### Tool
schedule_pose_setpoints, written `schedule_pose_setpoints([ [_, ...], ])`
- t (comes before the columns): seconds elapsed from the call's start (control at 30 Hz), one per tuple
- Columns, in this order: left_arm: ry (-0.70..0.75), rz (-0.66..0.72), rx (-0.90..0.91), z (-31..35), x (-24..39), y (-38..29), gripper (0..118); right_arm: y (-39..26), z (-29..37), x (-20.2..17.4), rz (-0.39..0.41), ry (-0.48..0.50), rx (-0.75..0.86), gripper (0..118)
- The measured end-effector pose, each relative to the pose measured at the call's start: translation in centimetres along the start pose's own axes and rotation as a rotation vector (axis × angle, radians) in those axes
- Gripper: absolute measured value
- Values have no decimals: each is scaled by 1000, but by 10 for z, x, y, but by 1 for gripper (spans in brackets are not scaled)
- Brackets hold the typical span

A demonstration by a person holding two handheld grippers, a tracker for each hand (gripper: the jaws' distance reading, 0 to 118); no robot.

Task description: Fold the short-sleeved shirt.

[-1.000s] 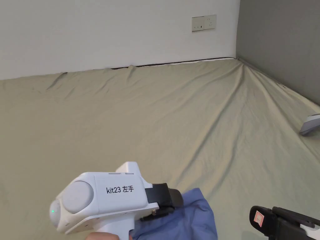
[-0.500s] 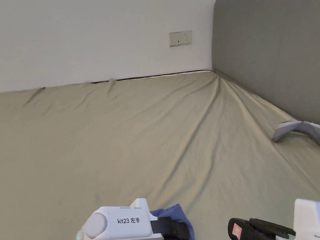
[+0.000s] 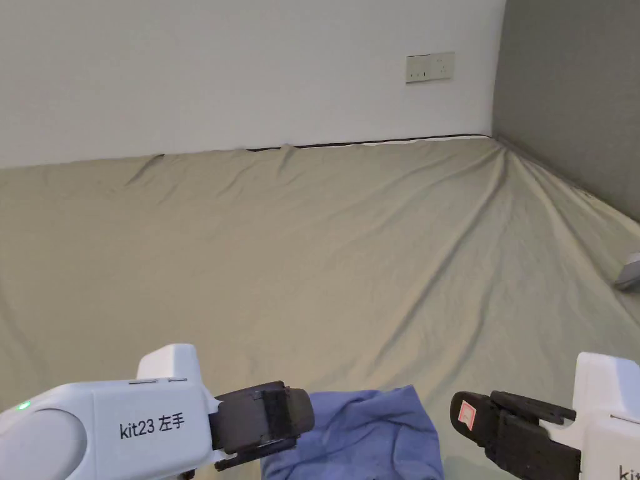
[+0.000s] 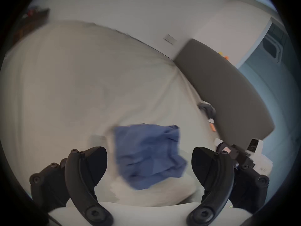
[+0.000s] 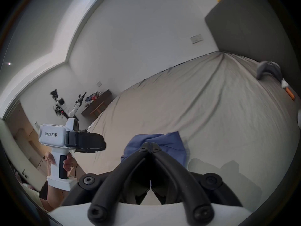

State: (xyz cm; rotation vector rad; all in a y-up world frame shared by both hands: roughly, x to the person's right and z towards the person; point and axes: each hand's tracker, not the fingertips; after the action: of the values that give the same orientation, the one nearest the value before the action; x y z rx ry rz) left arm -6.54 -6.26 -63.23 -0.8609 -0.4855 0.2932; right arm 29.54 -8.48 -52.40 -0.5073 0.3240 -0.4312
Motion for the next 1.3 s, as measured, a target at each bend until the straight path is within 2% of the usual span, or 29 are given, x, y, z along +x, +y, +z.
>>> schedule_pose_setpoints([
  [0.03, 30, -12, 12, 10, -6, -3, 104, 3, -3, -3, 16, 11, 0, 0],
  [0.07, 62, -7, 17, 16, -13, -5, 99, 6, -6, -5, 24, 19, 2, 0],
  [0.13, 92, 42, 22, 29, -23, -13, 95, 12, -11, -11, 39, 38, 2, 0],
  [0.17, 85, 54, 30, 35, -27, -17, 86, 15, -12, -12, 50, 51, 3, 0],
  [0.2, 42, 69, 49, 39, -33, -20, 64, 18, -15, -14, 58, 69, -2, 0],
  [0.27, -67, 62, 54, 43, -39, -27, 0, 24, -21, -14, 70, 115, -14, 0],
  [0.33, -126, 98, 38, 50, -41, -33, 0, 31, -32, -9, 74, 169, -50, 0],
  [0.4, -104, 74, 43, 48, -39, -33, 0, 35, -46, -3, 62, 175, -87, 0],
  [0.47, -67, 72, 25, 36, -38, -31, 0, 33, -69, 14, -2, 236, -151, 0],
  [0.53, -59, 96, 8, 22, -41, -24, 0, 20, -106, 46, -164, 310, -259, 0],
  [0.57, -75, 127, -4, 15, -44, -22, 0, 12, -124, 60, -226, 304, -304, 0],
  [0.6, -106, 154, -24, 5, -47, -21, 0, -2, -143, 77, -309, 236, -362, 0],
  [0.63, -147, 186, -38, -6, -51, -18, 0, -16, -161, 91, -333, 143, -428, 0],
  [0.67, -172, 219, -57, -15, -54, -16, 2, -28, -173, 98, -310, 63, -502, 0],
  [0.7, -190, 258, -80, -26, -57, -14, 8, -41, -178, 104, -323, 113, -517, 0],
  [0.73, -203, 295, -95, -38, -62, -13, 14, -36, -165, 112, -506, 289, -340, 0],
  [0.77, -213, 308, -113, -49, -65, -12, 28, -39, -160, 117, -612, 247, -346, 0],
  [0.8, -216, 322, -136, -60, -68, -10, 45, -40, -161, 116, -503, 225, -386, 0],
  [0.83, -207, 322, -144, -71, -69, -8, 64, -40, -160, 116, -442, 235, -386, 0],
  [0.87, -194, 319, -156, -79, -69, -8, 78, -38, -160, 116, -457, 243, -383, 0],
  [0.93, -228, 321, -196, -92, -72, -10, 78, -34, -163, 112, -464, 234, -398, 0],
  [1.03, -377, 368, -225, -111, -75, -12, 79, -30, -165, 110, -438, 236, -416, 0],
  [1.13, -364, 364, -251, -134, -79, -10, 79, -32, -164, 111, -442, 240, -415, 0],
  [1.2, -405, 428, -272, -144, -86, -13, 80, -35, -165, 112, -453, 244, -411, 0],
  [1.23, -443, 460, -266, -146, -93, -14, 81, -35, -165, 113, -457, 248, -408, 0],
  [1.3, -532, 525, -270, -150, -108, -18, 90, -36, -166, 113, -466, 252, -406, 0],
])
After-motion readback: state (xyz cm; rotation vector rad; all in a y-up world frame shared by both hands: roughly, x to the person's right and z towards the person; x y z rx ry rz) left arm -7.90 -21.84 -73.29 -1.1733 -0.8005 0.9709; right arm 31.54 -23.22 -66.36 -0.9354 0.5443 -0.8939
